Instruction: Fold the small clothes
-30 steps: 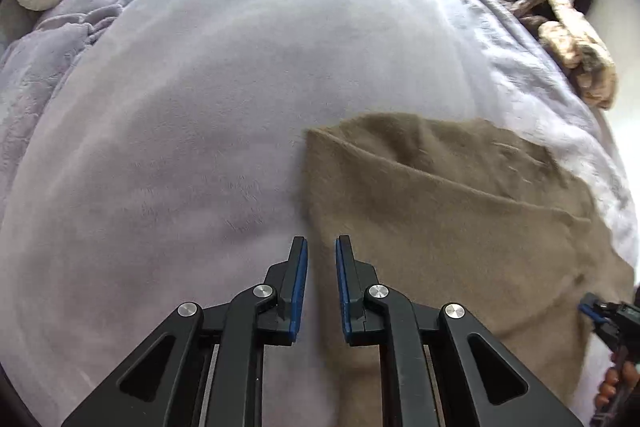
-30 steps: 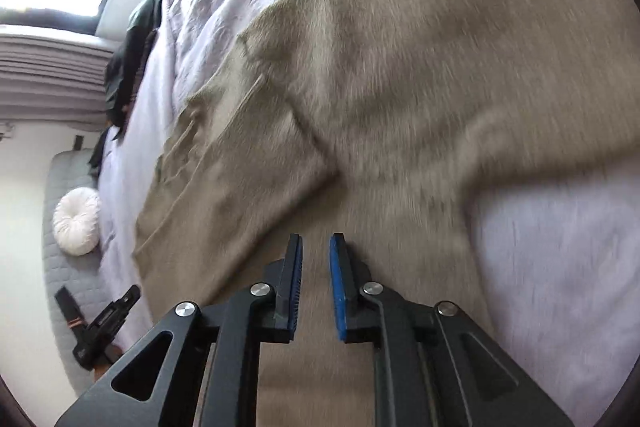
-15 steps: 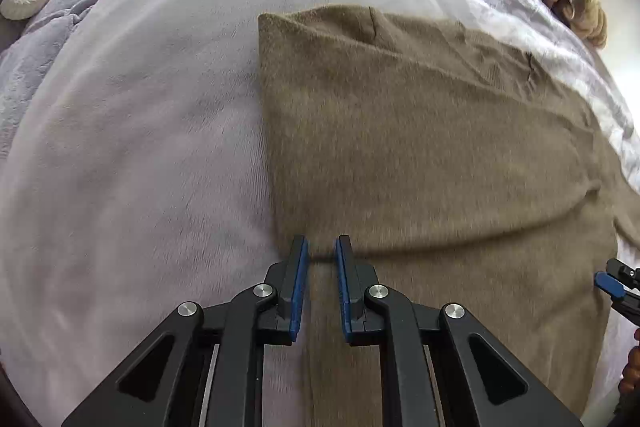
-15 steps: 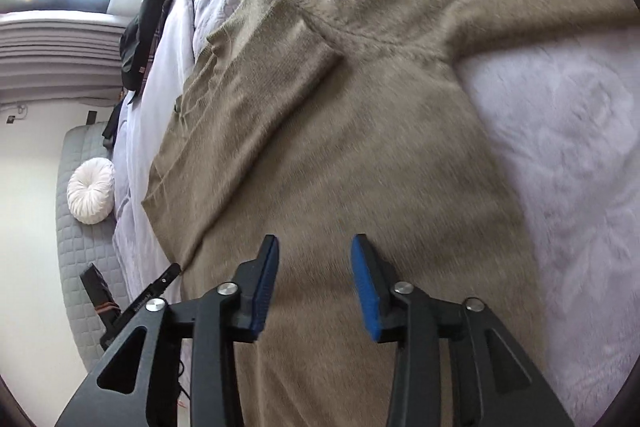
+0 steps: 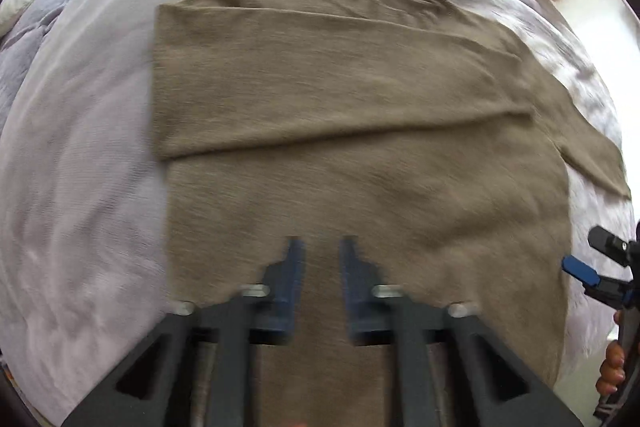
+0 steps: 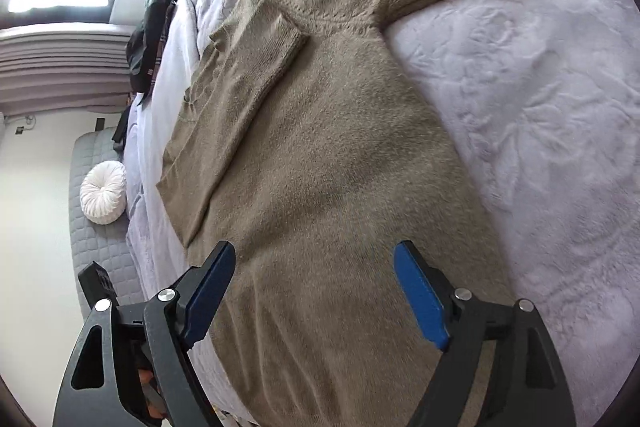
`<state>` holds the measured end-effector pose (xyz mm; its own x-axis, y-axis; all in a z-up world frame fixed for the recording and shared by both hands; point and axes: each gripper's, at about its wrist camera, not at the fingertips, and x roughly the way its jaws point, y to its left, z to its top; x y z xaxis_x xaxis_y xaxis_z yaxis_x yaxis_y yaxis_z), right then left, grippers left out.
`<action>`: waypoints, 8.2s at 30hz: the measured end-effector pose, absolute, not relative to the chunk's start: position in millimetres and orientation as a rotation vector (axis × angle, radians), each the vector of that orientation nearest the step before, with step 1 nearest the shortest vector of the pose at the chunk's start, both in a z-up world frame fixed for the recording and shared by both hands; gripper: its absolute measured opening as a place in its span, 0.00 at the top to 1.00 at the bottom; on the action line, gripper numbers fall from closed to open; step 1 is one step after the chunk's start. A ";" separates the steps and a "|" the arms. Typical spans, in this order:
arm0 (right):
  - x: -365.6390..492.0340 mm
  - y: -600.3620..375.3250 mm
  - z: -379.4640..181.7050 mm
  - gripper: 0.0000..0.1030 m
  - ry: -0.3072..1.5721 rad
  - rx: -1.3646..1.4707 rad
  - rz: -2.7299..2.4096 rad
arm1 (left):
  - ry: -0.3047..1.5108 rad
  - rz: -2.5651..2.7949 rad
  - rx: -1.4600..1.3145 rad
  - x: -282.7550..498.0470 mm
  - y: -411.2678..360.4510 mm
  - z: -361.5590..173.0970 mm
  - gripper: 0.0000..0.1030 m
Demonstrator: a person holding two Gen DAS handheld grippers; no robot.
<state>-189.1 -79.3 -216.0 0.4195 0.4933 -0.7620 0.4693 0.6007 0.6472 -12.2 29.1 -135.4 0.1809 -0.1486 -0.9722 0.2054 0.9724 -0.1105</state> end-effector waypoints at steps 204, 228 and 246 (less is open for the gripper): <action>-152.2 -625.6 -236.6 0.92 1.233 0.491 -0.062 | 1.274 -0.182 -0.046 89.5 46.9 -180.6 0.92; -189.4 -609.7 -233.3 0.78 1.318 0.572 -0.103 | 1.304 -0.151 -0.031 88.1 37.0 -178.0 0.92; -231.9 -564.0 -212.7 0.42 1.338 0.598 -0.016 | 1.359 -0.103 0.033 45.0 36.5 -152.7 0.91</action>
<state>-231.9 -564.0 -212.7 0.2542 0.3221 -0.9119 0.3444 0.8509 0.3966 45.0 36.5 -152.7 0.2069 -0.0546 -0.9768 0.0932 0.9950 -0.0359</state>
